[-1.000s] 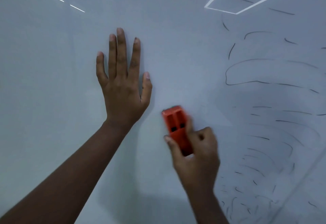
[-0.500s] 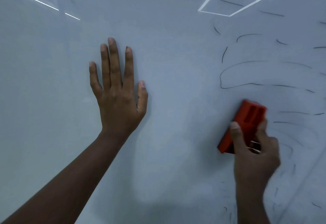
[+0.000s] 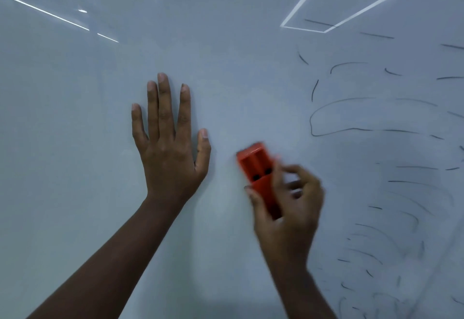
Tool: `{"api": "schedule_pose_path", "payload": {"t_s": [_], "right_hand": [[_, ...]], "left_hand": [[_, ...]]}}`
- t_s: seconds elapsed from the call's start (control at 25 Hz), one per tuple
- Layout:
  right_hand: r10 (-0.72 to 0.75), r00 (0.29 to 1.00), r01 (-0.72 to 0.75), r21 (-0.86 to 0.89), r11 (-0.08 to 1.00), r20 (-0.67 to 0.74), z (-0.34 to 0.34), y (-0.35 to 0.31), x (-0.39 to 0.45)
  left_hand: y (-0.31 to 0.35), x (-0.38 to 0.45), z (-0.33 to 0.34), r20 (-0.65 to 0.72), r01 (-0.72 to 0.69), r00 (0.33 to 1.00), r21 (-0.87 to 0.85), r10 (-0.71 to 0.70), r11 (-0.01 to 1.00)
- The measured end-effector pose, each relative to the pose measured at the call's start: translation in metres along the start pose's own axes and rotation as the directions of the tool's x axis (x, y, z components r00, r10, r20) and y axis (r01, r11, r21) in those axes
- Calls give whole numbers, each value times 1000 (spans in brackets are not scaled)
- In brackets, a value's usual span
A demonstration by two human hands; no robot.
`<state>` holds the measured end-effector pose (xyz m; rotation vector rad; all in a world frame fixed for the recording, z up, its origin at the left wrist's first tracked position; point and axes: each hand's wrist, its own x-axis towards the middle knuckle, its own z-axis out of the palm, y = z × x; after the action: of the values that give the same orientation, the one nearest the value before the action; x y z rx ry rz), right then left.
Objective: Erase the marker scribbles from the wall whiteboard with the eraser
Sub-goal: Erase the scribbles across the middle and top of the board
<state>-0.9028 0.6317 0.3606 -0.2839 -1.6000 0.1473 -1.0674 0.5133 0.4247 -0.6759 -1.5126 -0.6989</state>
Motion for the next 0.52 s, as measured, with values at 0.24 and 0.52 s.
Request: {"api": "schedule_pose_path", "payload": {"t_s": [0.24,0.52], "right_hand": [[353,853,-340,106,935,-383,-57,91,55],[397,812,-340,206,917,-428,-29,61,58]], "left_hand": [[1,-2,1,-2,9,1000,-10,-9,1000],[3,-3,2,8,5,1000,13,-6,1000]]}}
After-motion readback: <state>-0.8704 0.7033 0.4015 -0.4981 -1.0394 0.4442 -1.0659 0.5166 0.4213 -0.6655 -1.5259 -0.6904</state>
